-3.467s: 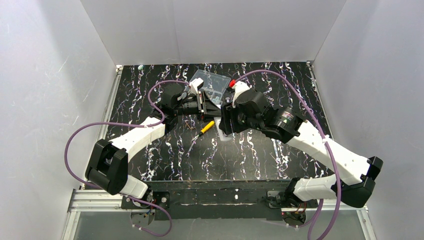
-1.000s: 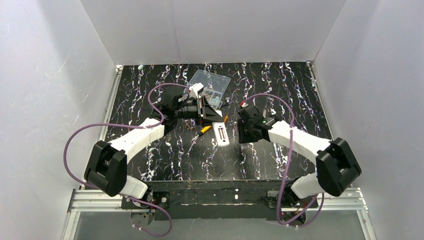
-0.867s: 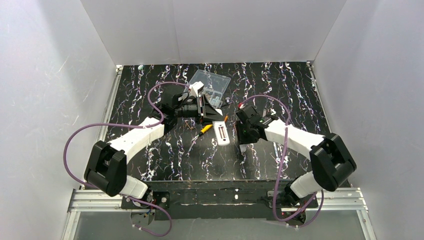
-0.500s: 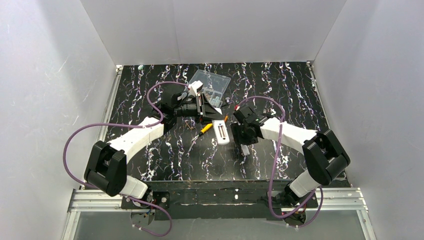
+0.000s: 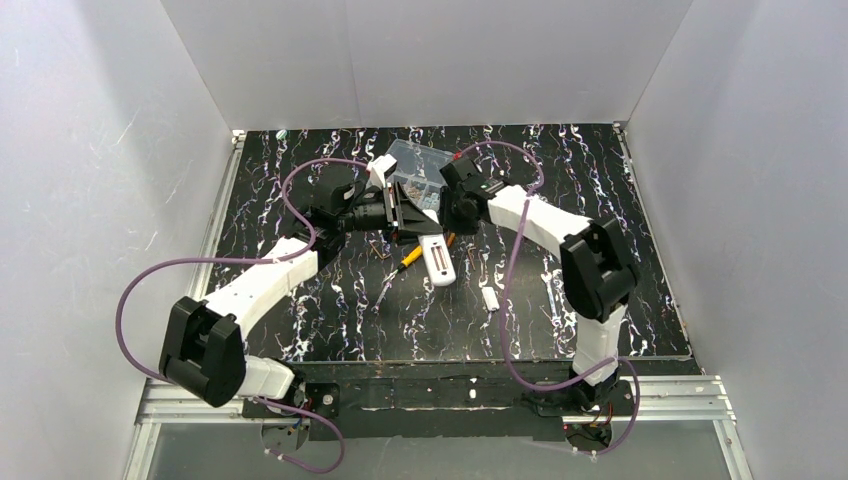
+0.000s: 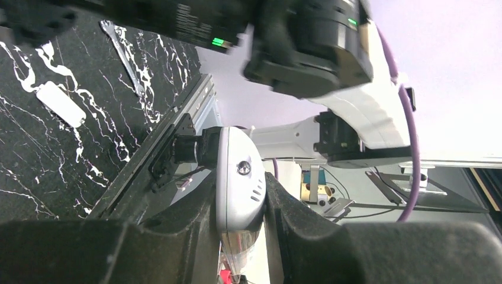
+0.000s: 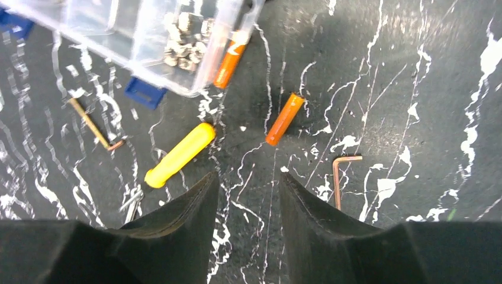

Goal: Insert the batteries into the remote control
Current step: Pick up the battery from the center of the board.

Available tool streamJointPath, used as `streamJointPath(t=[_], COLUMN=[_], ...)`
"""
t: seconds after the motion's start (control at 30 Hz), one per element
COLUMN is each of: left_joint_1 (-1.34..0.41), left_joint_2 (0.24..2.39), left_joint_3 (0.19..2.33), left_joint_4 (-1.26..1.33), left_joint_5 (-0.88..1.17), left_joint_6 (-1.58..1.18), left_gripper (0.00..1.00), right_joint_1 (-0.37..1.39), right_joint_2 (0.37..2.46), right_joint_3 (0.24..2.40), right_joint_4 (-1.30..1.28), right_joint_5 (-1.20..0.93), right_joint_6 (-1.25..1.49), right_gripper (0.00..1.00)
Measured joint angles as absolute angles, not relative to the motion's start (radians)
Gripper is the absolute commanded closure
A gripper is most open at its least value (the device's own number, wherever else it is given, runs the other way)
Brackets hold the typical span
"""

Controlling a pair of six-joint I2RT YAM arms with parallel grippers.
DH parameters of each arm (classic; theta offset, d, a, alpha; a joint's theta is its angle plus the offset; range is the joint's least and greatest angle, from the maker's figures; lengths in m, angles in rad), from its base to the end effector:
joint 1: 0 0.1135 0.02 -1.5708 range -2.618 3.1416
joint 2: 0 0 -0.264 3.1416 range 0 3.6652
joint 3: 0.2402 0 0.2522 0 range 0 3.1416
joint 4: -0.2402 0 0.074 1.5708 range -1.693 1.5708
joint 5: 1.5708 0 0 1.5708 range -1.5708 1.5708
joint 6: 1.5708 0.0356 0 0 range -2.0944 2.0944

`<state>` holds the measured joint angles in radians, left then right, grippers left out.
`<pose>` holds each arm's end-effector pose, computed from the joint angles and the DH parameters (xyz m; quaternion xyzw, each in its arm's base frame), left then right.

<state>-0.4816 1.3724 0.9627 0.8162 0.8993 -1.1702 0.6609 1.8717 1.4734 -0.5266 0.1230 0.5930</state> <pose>0.2573 -0.1659 0.3678 0.1746 0.5886 -0.7150 0.3343 0.3288 0.2501 0.2386 -0.0126 0.9466 0.1386 0.2907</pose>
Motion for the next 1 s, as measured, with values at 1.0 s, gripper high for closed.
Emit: streamJointPath(t=[1.0], left_joint_1=[-0.460], left_joint_2=[1.330], left_joint_3=[0.947], left_joint_4=[0.801], left_joint_5=[0.898], left_joint_6=[-1.164], left_gripper=[1.00], right_joint_1=[0.621], right_joint_2=[2.076], right_joint_3=[1.537], right_joint_4=[-0.570], right_joint_5=[0.197], right_joint_6=[0.786], right_gripper=[0.64])
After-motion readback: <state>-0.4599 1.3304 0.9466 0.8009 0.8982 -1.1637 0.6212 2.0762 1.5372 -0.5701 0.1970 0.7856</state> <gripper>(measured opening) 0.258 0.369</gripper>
